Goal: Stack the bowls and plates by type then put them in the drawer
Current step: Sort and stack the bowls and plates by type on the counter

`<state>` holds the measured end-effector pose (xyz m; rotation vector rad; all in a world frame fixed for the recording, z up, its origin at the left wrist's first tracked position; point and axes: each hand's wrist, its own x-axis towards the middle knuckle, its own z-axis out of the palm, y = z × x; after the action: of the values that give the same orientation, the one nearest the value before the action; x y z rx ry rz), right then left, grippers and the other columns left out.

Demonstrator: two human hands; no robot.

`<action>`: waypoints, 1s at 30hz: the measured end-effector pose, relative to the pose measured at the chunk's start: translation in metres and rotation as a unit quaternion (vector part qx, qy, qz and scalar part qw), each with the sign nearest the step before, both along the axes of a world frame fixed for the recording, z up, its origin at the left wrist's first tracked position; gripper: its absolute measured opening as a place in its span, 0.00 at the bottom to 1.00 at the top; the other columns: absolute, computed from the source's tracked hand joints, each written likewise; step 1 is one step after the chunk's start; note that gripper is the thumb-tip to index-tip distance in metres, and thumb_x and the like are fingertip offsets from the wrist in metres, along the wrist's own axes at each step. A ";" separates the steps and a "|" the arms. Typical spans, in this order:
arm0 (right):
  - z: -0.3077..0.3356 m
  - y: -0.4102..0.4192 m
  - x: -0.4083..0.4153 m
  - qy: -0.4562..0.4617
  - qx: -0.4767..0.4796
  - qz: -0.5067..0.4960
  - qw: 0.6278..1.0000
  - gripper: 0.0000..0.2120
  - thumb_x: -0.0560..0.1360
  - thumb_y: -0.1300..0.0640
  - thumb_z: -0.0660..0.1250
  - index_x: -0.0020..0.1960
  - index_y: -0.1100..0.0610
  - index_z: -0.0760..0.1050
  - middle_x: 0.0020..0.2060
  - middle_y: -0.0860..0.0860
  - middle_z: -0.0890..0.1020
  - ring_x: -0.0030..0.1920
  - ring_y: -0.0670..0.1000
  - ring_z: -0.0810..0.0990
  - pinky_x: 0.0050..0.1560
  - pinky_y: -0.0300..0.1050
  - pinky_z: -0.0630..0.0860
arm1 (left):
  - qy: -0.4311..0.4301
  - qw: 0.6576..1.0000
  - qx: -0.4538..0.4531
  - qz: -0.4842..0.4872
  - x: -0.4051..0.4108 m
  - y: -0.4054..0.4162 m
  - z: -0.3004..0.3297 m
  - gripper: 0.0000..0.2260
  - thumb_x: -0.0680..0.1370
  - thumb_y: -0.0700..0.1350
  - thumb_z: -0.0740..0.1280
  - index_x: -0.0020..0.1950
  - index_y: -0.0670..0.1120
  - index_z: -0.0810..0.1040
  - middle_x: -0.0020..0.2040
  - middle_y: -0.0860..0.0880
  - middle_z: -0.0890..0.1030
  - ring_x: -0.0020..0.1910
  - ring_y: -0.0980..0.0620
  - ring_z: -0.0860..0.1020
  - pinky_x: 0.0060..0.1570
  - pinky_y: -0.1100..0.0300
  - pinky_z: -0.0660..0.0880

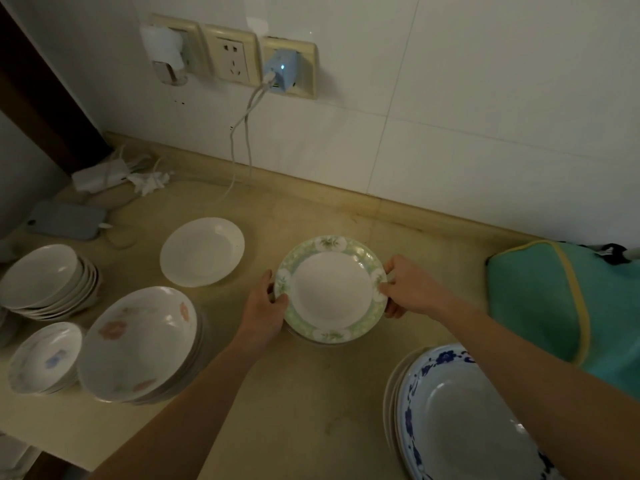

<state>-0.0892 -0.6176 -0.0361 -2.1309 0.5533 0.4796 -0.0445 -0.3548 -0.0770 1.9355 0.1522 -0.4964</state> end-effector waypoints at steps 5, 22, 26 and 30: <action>-0.002 -0.008 0.000 -0.005 -0.062 0.013 0.998 0.06 0.77 0.59 0.68 0.51 0.55 0.72 0.34 0.53 0.85 0.25 0.43 0.80 0.23 0.35 0.71 | -0.003 1.000 0.013 -0.008 0.003 0.000 -0.003 0.10 0.81 0.38 0.64 0.59 0.50 0.77 0.51 0.57 0.82 0.49 0.58 0.81 0.38 0.70 0.77; -0.012 0.013 0.020 0.043 0.068 -0.044 0.996 0.06 0.79 0.59 0.64 0.49 0.55 0.81 0.42 0.54 0.86 0.40 0.52 0.86 0.31 0.43 0.81 | 0.097 0.988 -0.091 0.082 -0.017 0.015 -0.006 0.15 0.79 0.34 0.65 0.54 0.52 0.83 0.46 0.51 0.87 0.44 0.49 0.85 0.36 0.54 0.83; -0.007 0.023 0.007 0.071 0.089 -0.014 0.993 0.06 0.78 0.62 0.67 0.52 0.57 0.81 0.44 0.57 0.87 0.42 0.55 0.87 0.34 0.45 0.82 | 0.110 0.986 -0.096 0.085 -0.039 0.032 -0.009 0.17 0.80 0.34 0.64 0.49 0.58 0.82 0.46 0.53 0.87 0.47 0.48 0.85 0.46 0.46 0.84; -0.003 0.032 -0.005 0.098 0.111 0.005 0.989 0.06 0.77 0.65 0.69 0.54 0.61 0.80 0.45 0.58 0.87 0.41 0.54 0.88 0.35 0.47 0.83 | 0.109 0.984 -0.102 0.092 -0.058 0.047 -0.012 0.17 0.79 0.34 0.64 0.49 0.57 0.83 0.46 0.53 0.87 0.48 0.47 0.85 0.48 0.43 0.84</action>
<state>-0.0944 -0.5860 -0.0386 -1.8865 0.5715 0.7275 -0.1021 -0.3076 -0.0887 1.6461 0.4020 -0.5761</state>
